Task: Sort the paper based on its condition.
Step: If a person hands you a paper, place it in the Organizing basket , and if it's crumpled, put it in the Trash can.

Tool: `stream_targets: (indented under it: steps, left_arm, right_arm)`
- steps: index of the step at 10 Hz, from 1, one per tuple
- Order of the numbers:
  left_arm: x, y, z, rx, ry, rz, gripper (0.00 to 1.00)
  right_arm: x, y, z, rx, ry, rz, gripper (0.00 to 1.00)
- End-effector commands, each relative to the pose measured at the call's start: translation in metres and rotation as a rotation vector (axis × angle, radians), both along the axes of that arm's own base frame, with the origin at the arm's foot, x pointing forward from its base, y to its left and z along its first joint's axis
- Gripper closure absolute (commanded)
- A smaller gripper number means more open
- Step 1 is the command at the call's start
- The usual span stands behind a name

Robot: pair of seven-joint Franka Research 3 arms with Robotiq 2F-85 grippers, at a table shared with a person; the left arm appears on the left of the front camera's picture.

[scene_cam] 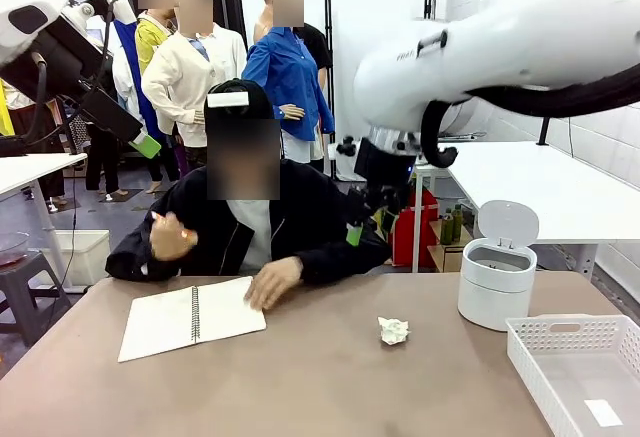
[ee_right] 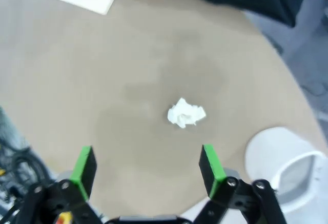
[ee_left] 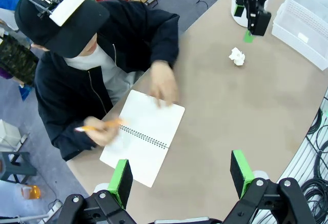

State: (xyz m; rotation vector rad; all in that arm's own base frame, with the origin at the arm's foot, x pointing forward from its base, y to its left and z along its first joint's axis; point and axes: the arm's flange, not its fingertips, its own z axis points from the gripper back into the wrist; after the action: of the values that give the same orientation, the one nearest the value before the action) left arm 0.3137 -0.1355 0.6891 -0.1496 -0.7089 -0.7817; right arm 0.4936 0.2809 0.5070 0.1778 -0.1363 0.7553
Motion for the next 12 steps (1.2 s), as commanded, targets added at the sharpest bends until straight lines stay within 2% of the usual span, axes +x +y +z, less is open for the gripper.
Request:
stream_targets:
  steps: [1,3,5,6,7,8,12]
  left_arm:
    - [-0.001,0.001,0.000,0.002,0.003,0.001,0.00]
    - [-0.001,0.001,0.000,0.002,0.003,0.001,0.00]
    - [-0.001,0.001,0.000,0.002,0.003,0.001,0.00]
    - [-0.001,0.001,0.000,0.002,0.003,0.001,0.00]
    - [-0.001,0.001,0.000,0.002,0.003,0.001,0.00]
    - [-0.001,0.001,0.000,0.002,0.003,0.001,0.00]
    - [-0.001,0.001,0.000,0.002,0.003,0.001,0.00]
  right_arm:
    - [-0.003,0.006,-0.024,-0.073,0.069,-0.044,0.00]
    - [-0.008,-0.001,-0.051,-0.108,0.094,-0.115,0.00]
    - [-0.015,-0.012,-0.080,-0.227,0.012,-0.195,0.00]
    - [-0.016,-0.015,-0.089,-0.223,0.025,-0.198,0.00]
    - [-0.015,-0.013,-0.062,-0.141,0.030,-0.134,0.00]
    - [-0.010,-0.015,-0.082,-0.192,0.054,-0.158,0.00]
    - [-0.011,-0.014,-0.080,-0.189,0.046,-0.158,0.00]
